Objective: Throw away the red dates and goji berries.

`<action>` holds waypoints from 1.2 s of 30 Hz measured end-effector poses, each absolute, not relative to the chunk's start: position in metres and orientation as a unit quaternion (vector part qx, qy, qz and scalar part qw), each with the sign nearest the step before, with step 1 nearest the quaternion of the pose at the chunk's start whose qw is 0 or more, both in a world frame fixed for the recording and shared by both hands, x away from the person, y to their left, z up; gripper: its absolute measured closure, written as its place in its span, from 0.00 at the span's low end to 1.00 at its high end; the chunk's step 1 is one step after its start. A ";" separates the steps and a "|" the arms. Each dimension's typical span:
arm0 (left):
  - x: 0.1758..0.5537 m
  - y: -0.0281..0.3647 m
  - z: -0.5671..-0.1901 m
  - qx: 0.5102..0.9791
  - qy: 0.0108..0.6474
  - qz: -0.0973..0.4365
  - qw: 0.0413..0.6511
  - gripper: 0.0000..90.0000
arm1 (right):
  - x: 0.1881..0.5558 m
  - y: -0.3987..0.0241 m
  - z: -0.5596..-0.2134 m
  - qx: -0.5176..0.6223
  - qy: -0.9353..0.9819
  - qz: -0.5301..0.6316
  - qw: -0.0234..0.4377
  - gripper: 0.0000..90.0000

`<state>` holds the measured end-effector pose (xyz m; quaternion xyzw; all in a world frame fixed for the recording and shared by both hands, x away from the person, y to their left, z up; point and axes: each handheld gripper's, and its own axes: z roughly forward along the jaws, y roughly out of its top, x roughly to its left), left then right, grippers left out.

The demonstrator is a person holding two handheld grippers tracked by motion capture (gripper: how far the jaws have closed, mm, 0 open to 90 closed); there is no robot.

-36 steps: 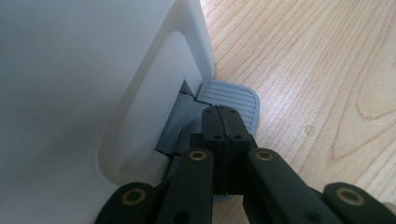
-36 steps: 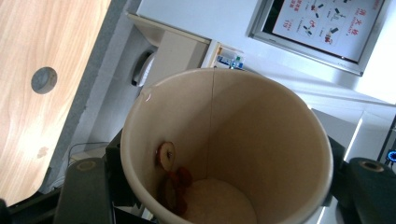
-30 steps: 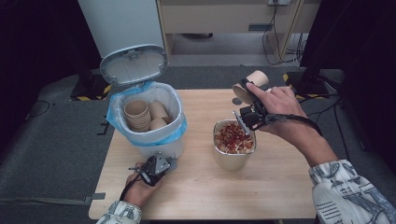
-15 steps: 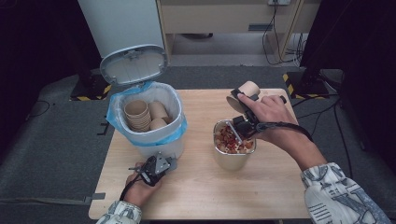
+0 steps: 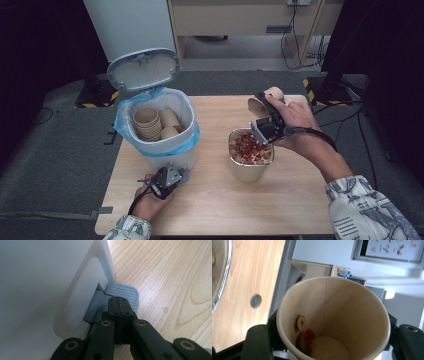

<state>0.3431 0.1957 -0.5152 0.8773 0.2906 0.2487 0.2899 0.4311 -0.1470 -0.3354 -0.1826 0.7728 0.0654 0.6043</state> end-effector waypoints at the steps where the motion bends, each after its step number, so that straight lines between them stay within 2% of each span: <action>1: 0.343 0.196 -0.515 0.877 0.291 0.249 0.290 1.00 | 0.433 -0.148 -0.335 -0.171 0.776 0.078 0.602 0.35; 17: 0.343 0.196 -0.515 0.877 0.291 0.249 0.290 1.00 | 0.445 -0.150 -0.323 -0.034 0.804 0.249 0.539 0.35; 36: 0.343 0.196 -0.515 0.877 0.291 0.248 0.290 1.00 | 0.453 -0.149 -0.318 0.033 0.804 0.327 0.495 0.34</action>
